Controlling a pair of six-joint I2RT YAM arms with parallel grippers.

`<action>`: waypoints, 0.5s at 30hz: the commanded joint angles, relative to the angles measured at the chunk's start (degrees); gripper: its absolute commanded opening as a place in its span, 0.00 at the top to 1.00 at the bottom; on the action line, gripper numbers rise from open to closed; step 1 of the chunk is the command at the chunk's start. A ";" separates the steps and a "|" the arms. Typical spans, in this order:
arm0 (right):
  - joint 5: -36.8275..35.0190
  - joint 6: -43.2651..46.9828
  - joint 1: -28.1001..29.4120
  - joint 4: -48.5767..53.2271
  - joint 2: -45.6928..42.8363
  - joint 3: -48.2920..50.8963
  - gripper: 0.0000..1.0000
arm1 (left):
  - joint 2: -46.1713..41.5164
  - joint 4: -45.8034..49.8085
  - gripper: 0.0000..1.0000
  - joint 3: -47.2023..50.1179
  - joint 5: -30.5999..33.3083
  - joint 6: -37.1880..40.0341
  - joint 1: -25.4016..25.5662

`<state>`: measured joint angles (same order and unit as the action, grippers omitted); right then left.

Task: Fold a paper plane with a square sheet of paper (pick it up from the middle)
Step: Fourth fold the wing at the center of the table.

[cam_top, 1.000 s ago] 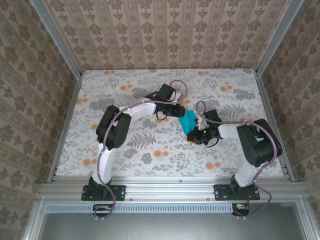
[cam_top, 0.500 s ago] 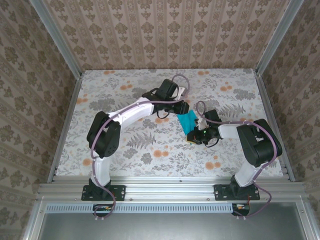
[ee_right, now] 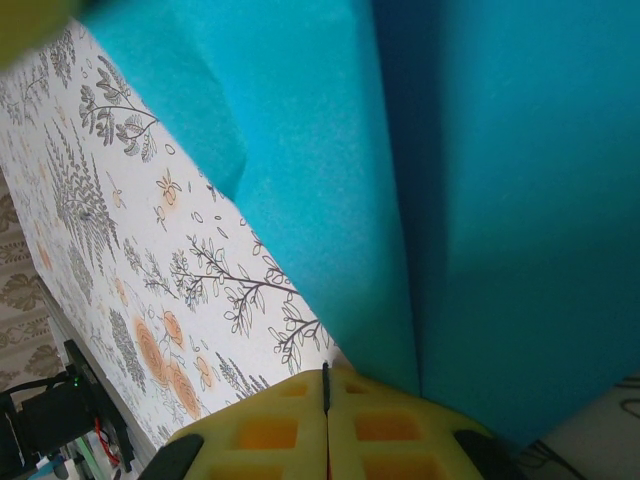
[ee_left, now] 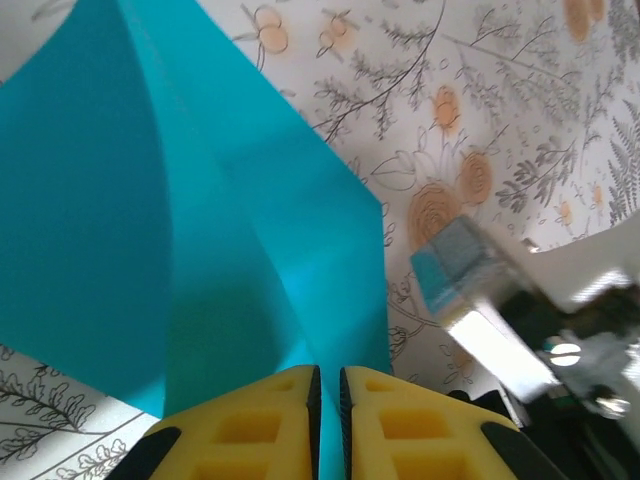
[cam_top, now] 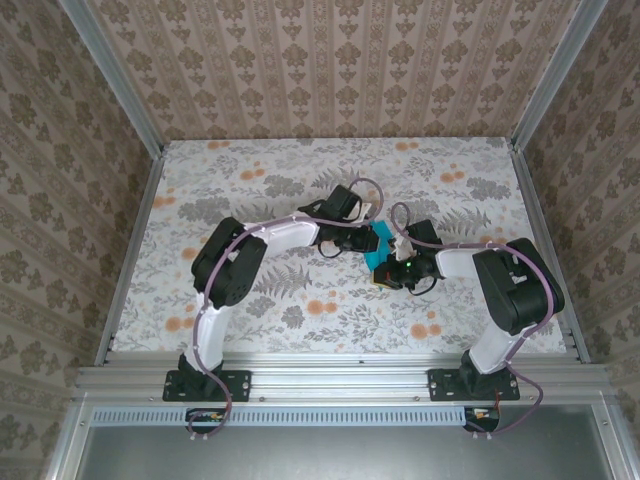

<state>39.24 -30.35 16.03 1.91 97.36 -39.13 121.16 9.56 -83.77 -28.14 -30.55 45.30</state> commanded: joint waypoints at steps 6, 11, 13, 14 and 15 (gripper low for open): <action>-4.50 -0.01 1.01 6.68 0.71 2.05 0.92 | 2.89 -3.93 0.85 1.03 -1.47 -1.15 -0.29; -4.47 0.00 0.93 6.70 0.72 2.22 0.92 | 3.45 -4.42 0.86 1.65 -0.47 -0.48 -0.81; -4.51 0.01 0.99 6.62 0.69 2.26 0.92 | 3.77 -5.12 0.86 2.20 -0.68 -0.62 -1.12; -4.50 -0.01 0.96 6.61 0.68 2.31 0.92 | 3.97 -5.16 0.86 2.42 -0.65 -0.53 -1.22; -4.48 0.00 0.94 6.54 0.78 2.38 0.92 | 4.09 -5.49 0.86 2.63 -0.72 -0.40 -1.27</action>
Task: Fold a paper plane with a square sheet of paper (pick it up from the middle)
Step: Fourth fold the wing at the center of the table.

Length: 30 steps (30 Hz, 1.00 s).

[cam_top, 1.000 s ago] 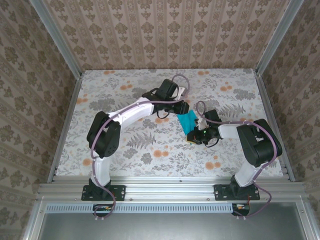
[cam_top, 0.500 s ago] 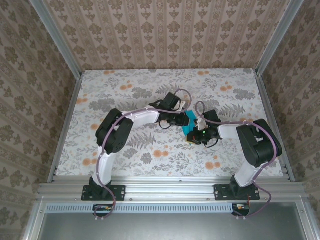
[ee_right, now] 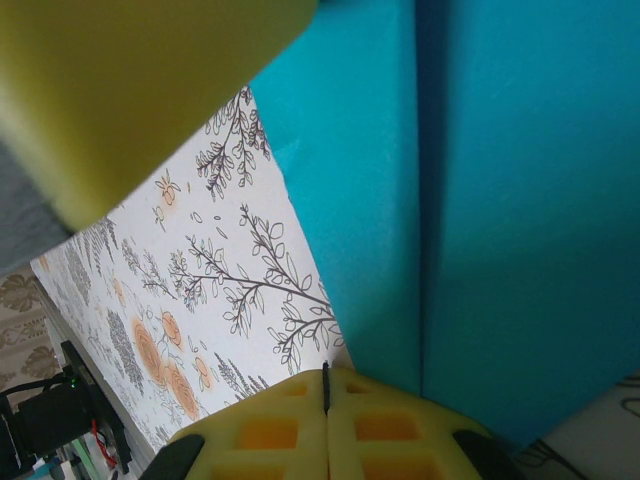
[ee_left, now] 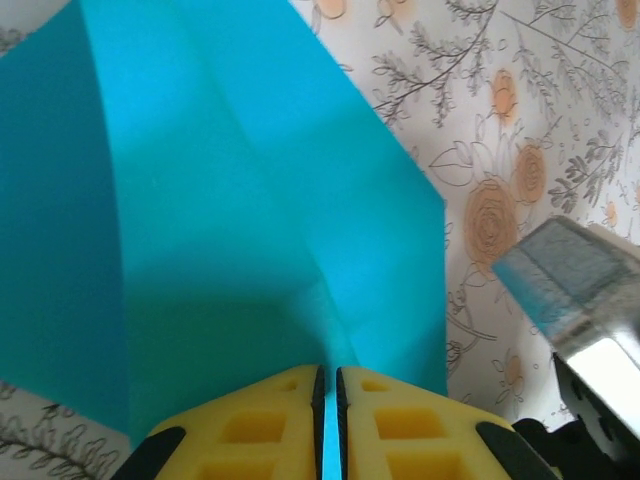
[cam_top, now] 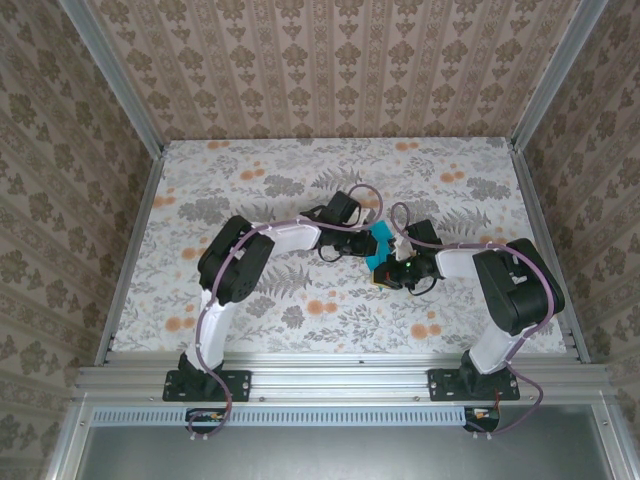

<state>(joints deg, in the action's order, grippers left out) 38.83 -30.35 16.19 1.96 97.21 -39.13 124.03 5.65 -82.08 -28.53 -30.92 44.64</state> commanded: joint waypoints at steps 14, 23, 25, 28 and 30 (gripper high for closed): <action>-1.61 -1.92 0.80 5.40 -2.61 2.22 0.88 | 5.15 0.03 0.87 1.73 2.53 3.33 -1.22; -1.30 -2.97 0.73 4.33 -3.06 2.47 0.85 | 6.14 -0.47 0.89 3.84 3.47 4.33 -1.73; -2.41 -2.32 0.82 5.15 -1.90 2.52 0.86 | 6.14 -0.38 0.89 4.03 3.40 4.50 -1.85; -3.61 -1.83 0.86 6.11 -1.75 3.57 0.88 | 5.81 -0.46 0.89 4.45 3.33 4.85 -2.20; -4.48 -1.49 0.91 7.35 -2.79 4.30 0.88 | 5.70 -0.30 0.89 4.59 3.26 5.22 -2.38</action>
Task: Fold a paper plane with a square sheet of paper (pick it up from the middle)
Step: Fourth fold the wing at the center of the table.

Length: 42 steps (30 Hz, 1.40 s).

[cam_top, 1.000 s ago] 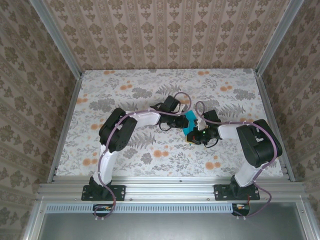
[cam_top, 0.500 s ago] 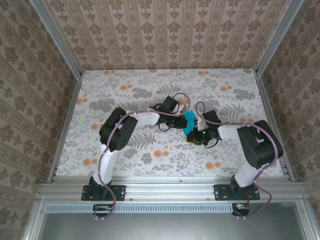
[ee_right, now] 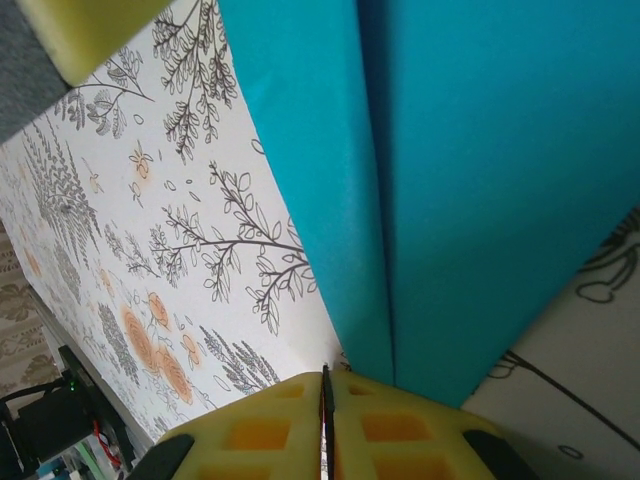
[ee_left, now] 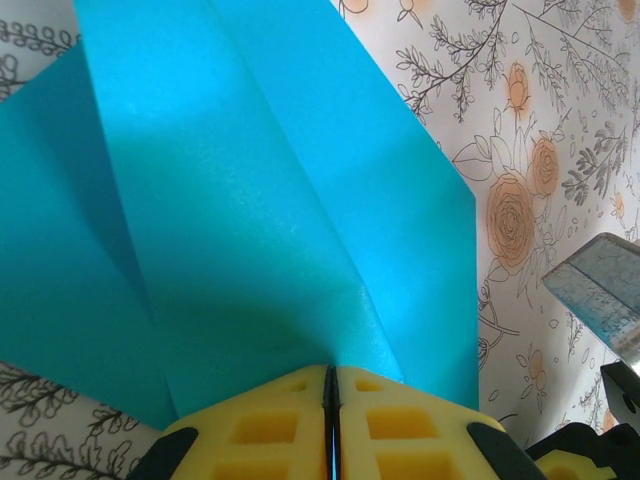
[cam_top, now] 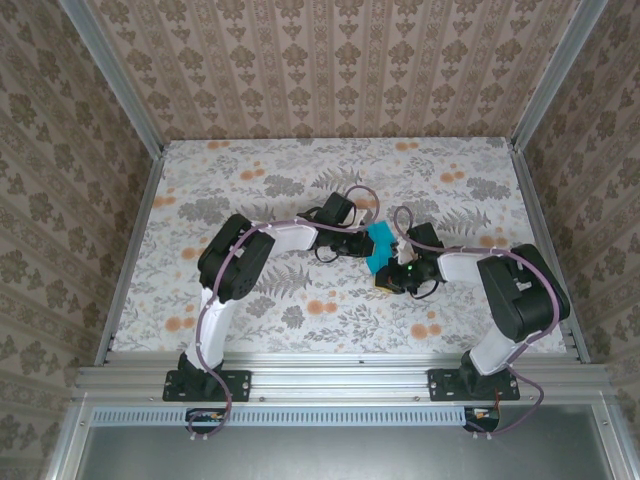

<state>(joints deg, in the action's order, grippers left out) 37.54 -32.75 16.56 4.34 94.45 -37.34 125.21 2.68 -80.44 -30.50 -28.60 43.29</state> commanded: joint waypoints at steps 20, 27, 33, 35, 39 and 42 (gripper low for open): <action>-0.64 -3.28 0.31 0.66 2.85 -8.03 0.90 | 4.48 3.65 0.90 2.47 4.57 4.41 -1.30; -2.41 -0.93 0.20 1.57 6.80 -7.17 0.90 | 4.87 4.52 0.90 1.72 4.56 5.08 -1.63; -3.48 0.58 0.32 3.66 4.34 -2.60 0.90 | 5.46 5.18 0.91 1.28 4.75 5.53 -1.98; -3.57 0.58 0.34 3.91 2.86 -0.45 0.90 | 5.70 5.48 0.92 1.08 4.84 5.64 -2.07; -3.81 0.19 0.57 4.10 0.03 3.85 0.90 | 6.14 5.75 0.93 0.64 4.75 5.68 -2.07; -3.78 -1.06 1.08 3.81 -2.25 6.11 0.90 | 6.36 5.80 0.93 0.14 4.40 5.75 -2.07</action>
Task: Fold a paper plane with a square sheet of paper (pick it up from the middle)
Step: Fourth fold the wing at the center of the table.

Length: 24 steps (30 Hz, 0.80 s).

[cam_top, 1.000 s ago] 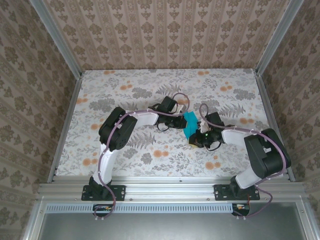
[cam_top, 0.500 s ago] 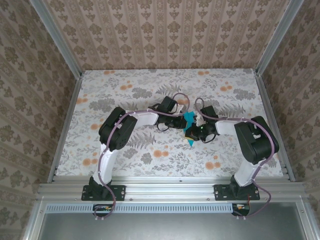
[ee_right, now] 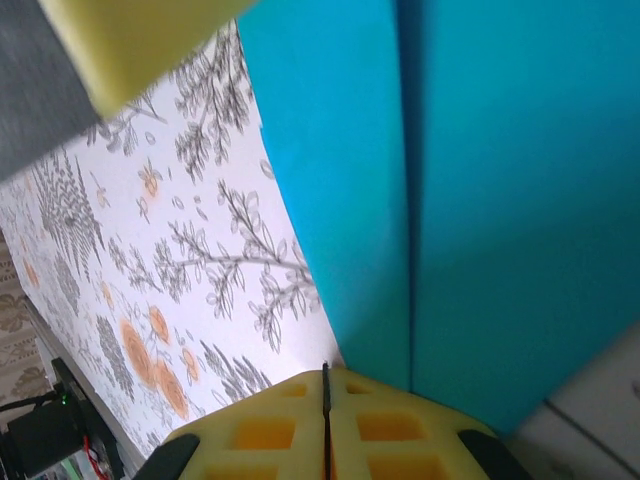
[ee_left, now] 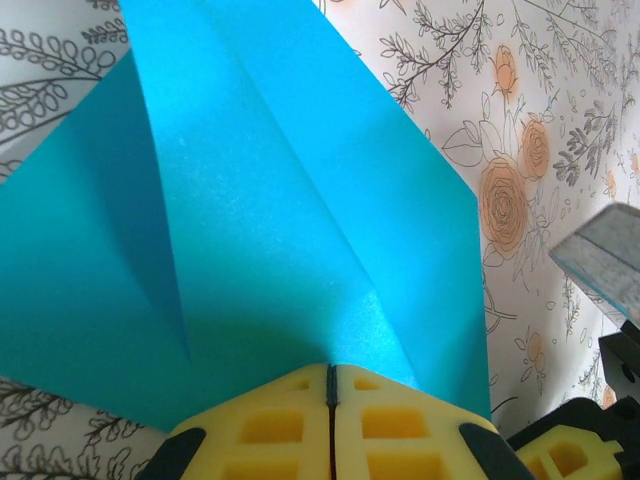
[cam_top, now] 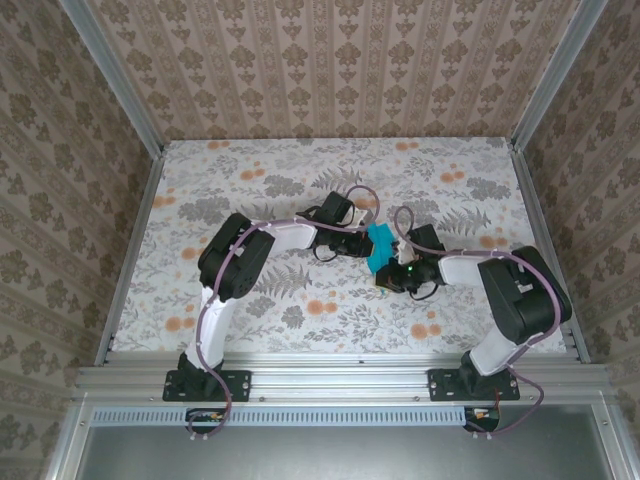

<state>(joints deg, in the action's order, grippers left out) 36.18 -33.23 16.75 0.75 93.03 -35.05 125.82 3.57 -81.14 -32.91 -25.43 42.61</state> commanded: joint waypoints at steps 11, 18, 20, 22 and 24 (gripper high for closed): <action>-0.32 -1.85 -0.42 10.27 -7.89 -2.33 0.90 | 5.71 5.91 0.93 -1.18 4.96 2.75 -0.82; 0.40 -0.90 -1.32 7.26 2.68 -10.94 0.90 | 4.62 5.13 0.92 -0.65 4.43 2.66 -0.68; 0.36 -0.27 -1.78 7.16 5.27 -12.66 0.90 | 4.27 5.00 0.92 -0.59 4.28 2.54 -0.60; 0.95 0.06 -2.24 6.64 7.28 -13.81 0.90 | 4.01 4.87 0.92 -0.68 3.93 2.57 -0.69; 0.68 0.95 -2.49 7.05 9.17 -14.81 0.90 | 3.72 4.94 0.92 -0.85 3.62 2.54 -0.80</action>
<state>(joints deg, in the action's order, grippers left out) 36.25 -34.17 14.76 7.53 100.09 -47.99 126.58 6.00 -83.05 -34.28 -25.39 42.33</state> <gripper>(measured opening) 0.097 0.080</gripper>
